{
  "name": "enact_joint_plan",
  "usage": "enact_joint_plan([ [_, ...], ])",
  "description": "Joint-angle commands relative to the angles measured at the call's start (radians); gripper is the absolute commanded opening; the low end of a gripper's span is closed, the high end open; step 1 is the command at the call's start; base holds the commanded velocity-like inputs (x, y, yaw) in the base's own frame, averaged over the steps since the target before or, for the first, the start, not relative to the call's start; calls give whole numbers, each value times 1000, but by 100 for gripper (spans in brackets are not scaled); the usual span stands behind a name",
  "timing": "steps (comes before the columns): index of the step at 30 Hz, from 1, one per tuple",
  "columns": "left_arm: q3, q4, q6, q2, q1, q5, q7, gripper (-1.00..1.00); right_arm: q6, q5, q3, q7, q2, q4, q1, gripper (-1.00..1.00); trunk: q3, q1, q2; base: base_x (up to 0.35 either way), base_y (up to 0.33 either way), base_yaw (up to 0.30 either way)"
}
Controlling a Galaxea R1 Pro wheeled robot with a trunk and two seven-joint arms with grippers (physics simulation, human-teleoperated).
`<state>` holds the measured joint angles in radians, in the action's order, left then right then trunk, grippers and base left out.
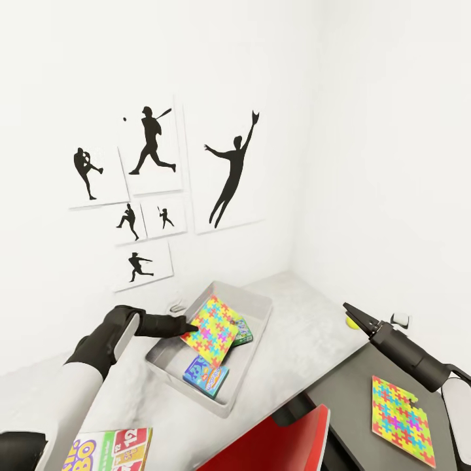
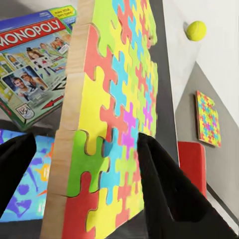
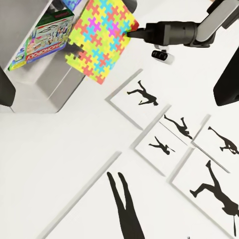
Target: Put all the toys in the child's room - the three board games (two on the bed and one on the table), the two jigsaw puzzles on the table, and the tennis ball on the table - inside the toy box on the table in the child's room.
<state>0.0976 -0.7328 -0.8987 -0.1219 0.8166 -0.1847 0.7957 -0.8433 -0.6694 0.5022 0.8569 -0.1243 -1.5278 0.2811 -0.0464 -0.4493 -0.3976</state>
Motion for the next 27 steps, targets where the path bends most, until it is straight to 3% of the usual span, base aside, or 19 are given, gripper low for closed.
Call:
enact_joint_plan([
  [1, 4, 0, -7, 1, 1, -11, -4, 100, -5, -1, 1, 2, 0, 0, 1, 100, -2, -1, -2, 0, 0, 0],
  [8, 5, 0, -6, 11, 1, -9, -5, 100, -5, -1, 1, 2, 0, 0, 1, 100, -2, -1, -2, 0, 0, 0],
  [21, -4, -19, -5, -4, 1, -17, 18, 100, -5, -1, 1, 2, 0, 0, 1, 100, -2, -1, -2, 0, 0, 0],
  [24, -6, -47, -6, -35, 1, -20, 103, 100, -5, -1, 1, 2, 0, 0, 1, 100, -2, -1, -2, 0, 0, 0],
  [27, -11, -83, -6, -110, -1, -20, 304, 100, -5, -1, 1, 2, 0, 0, 1, 100, -2, -1, -2, 0, 0, 0],
])
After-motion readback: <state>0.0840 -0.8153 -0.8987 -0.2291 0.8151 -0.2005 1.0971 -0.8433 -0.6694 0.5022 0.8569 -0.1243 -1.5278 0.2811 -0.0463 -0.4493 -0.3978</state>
